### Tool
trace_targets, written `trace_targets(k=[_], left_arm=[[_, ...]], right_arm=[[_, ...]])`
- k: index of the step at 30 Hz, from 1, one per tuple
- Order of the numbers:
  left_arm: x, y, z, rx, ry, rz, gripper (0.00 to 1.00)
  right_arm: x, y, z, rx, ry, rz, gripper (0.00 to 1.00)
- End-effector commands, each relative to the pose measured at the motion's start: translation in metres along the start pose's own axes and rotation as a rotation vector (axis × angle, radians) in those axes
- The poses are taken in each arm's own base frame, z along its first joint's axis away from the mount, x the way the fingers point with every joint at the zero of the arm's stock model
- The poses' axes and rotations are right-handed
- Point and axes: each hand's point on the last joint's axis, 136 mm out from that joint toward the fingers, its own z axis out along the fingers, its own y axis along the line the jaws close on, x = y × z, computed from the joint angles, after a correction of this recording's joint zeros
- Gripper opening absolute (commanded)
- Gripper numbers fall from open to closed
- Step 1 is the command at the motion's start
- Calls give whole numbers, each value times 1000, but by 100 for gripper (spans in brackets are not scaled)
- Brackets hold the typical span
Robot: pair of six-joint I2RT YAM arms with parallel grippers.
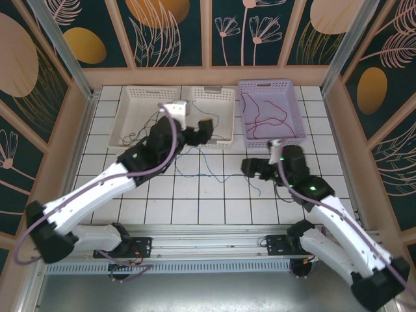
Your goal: Untangle the cables
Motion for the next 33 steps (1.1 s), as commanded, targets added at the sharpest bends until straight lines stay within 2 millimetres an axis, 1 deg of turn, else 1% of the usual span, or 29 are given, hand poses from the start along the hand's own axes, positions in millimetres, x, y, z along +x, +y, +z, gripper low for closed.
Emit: trace_targets(k=[1,2,3,6,9,12,14,16,18,19,23,25,27,28,30,32,33], left_arm=[[15,52,-29,-164,-20,27,99],[25,65,-36,-195,-17,35,98],[28,76,-45,-225,-29,34,99],[28,110,-78,-311,-110,5,98],[22,133,-108,-347,-194,-56,99],[18,149,-131,-379,-239,-93,99],[18,158,-141,-406,-253,-105,99],[20,164,-147,-420,-258,-114,98],[24,168,-150,-431,-261,-122,98],[26,170,-150,-430,-262,-126,99],[26,173,-153,-443,-271,-131,98],[26,174,-154,-451,-275,-132,99],[26,175,-154,-452,-276,-129,99],[27,176,-154,-455,-275,-128,98],[27,176,-154,-456,-275,-126,98],[27,176,-155,-458,-275,-125,98],[28,176,-154,-458,-272,-123,99]], right_arm=[[1,5,25,51,-13,-58,96],[5,9,34,39,13,-65,95],[9,12,42,24,34,-73,95],[25,19,70,13,118,-106,93],[39,21,94,49,190,-153,91],[49,27,113,60,235,-195,89],[53,29,125,67,255,-215,88],[56,30,137,75,276,-228,83],[57,28,147,85,281,-239,81],[58,27,152,88,292,-244,80],[66,27,171,98,338,-264,71],[66,25,177,104,340,-269,70],[66,23,183,111,341,-272,62],[65,23,185,110,344,-271,60],[67,22,191,109,355,-272,59],[68,21,197,114,365,-273,55],[69,21,199,111,371,-272,55]])
